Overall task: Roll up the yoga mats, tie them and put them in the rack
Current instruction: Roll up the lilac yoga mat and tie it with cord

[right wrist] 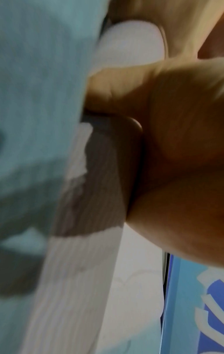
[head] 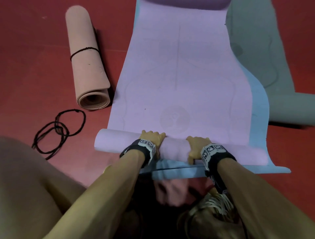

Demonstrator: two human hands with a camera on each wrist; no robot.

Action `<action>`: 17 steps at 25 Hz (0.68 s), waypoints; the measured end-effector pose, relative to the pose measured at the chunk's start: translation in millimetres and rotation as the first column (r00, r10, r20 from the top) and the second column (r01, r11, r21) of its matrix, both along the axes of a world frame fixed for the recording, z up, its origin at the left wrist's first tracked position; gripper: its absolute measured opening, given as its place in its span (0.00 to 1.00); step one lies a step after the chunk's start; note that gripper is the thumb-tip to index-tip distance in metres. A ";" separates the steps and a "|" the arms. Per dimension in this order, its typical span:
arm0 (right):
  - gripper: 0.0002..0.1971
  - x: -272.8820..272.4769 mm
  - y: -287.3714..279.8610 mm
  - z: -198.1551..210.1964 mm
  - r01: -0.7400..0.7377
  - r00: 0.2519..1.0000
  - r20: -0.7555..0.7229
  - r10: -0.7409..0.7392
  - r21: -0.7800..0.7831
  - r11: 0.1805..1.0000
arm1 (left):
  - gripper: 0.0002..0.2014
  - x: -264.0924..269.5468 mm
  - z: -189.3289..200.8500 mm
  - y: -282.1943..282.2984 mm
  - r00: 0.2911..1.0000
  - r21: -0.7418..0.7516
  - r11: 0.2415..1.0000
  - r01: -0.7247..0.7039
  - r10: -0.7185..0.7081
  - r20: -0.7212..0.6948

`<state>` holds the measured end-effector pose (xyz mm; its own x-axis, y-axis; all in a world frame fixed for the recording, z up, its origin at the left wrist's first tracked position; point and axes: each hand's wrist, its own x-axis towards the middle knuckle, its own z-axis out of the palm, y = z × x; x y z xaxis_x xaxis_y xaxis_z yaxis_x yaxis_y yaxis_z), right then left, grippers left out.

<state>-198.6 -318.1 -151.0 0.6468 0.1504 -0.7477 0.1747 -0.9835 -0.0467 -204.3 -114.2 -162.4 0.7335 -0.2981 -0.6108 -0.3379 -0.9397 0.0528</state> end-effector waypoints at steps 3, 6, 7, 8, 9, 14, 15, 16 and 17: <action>0.48 -22.2 -0.9 -0.7 -0.071 0.988 0.141 0.070 0.000 0.998 | 0.40 8.8 3.6 0.4 0.999 0.018 1.000 -0.010 0.011 -0.052; 0.44 -30.9 -0.1 -2.0 -0.069 0.983 0.168 0.067 0.009 0.998 | 0.39 8.5 5.5 -2.0 0.996 0.043 0.999 -0.001 0.005 -0.090; 0.44 -29.1 1.3 -1.0 -0.061 0.986 0.156 0.059 0.005 0.998 | 0.41 6.4 4.4 -0.9 0.996 0.041 0.999 -0.007 0.010 -0.088; 0.43 -25.7 2.1 0.6 -0.051 0.990 0.133 0.051 0.000 0.999 | 0.44 3.1 2.9 0.1 0.997 0.035 0.999 -0.013 0.015 -0.073; 0.43 -20.7 3.8 1.9 -0.042 0.994 0.100 0.042 -0.004 0.999 | 0.46 -1.0 0.5 2.4 0.998 0.029 0.999 -0.017 0.018 -0.052; 0.38 7.0 9.2 5.3 -0.014 0.998 -0.061 0.012 -0.038 0.999 | 0.44 -32.0 -7.8 2.9 0.985 0.043 0.999 0.018 -0.025 0.168; 0.37 12.5 9.2 4.7 -0.009 0.996 -0.092 0.006 -0.033 0.999 | 0.45 -35.7 -9.8 1.8 0.980 0.055 0.998 0.008 -0.019 0.200; 0.37 17.1 8.6 2.9 -0.004 0.993 -0.117 0.001 -0.024 1.000 | 0.45 -37.7 -11.5 1.8 0.976 0.067 0.998 -0.004 -0.010 0.216; 0.38 20.0 8.3 1.3 -0.002 0.991 -0.134 0.000 -0.015 1.000 | 0.45 -37.5 -12.4 2.3 0.976 0.076 0.997 -0.011 -0.006 0.218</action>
<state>-178.6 -309.8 -149.8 0.5403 0.1395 -0.8298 0.1693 -0.9840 -0.0553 -241.8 -111.9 -174.7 0.8523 -0.2551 -0.4567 -0.3313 -0.9389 -0.0938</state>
